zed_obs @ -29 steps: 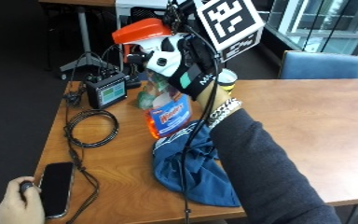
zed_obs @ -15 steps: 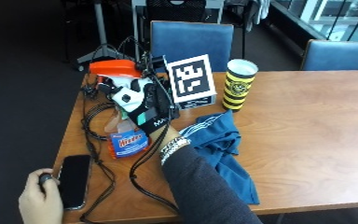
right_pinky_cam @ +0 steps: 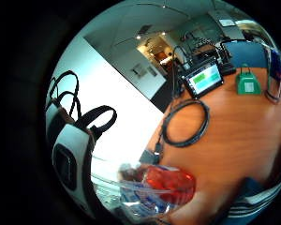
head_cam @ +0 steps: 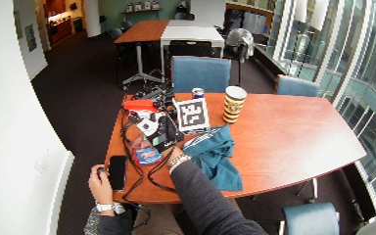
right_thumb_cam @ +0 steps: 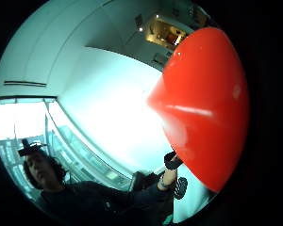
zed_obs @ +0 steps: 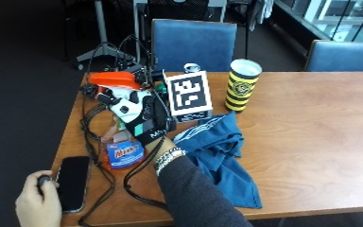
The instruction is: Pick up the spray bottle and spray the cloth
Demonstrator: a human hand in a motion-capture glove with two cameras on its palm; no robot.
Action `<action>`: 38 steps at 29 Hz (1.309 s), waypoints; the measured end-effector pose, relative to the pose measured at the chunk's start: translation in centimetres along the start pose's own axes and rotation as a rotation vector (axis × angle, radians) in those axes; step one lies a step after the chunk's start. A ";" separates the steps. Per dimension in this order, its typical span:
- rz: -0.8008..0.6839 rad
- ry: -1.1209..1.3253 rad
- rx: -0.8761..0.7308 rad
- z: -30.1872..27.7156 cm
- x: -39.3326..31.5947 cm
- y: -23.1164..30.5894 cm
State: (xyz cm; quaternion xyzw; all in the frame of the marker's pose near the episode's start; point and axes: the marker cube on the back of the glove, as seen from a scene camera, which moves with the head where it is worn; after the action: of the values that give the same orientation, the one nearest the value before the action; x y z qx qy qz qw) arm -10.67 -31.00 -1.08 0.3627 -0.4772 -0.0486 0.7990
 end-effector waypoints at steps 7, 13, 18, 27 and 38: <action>-0.083 0.020 0.000 0.2 -0.9 -0.9; -0.096 -0.003 -0.002 -0.1 -1.8 -1.6; -0.109 0.000 0.011 -0.3 -2.3 -1.5; -0.067 0.022 -0.016 -0.2 -1.3 -1.1; 0.071 0.032 -0.176 1.4 0.4 0.4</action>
State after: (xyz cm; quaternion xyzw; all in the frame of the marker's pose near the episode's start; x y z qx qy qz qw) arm -11.64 -31.60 -0.11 0.2750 -0.4709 -0.0563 0.8363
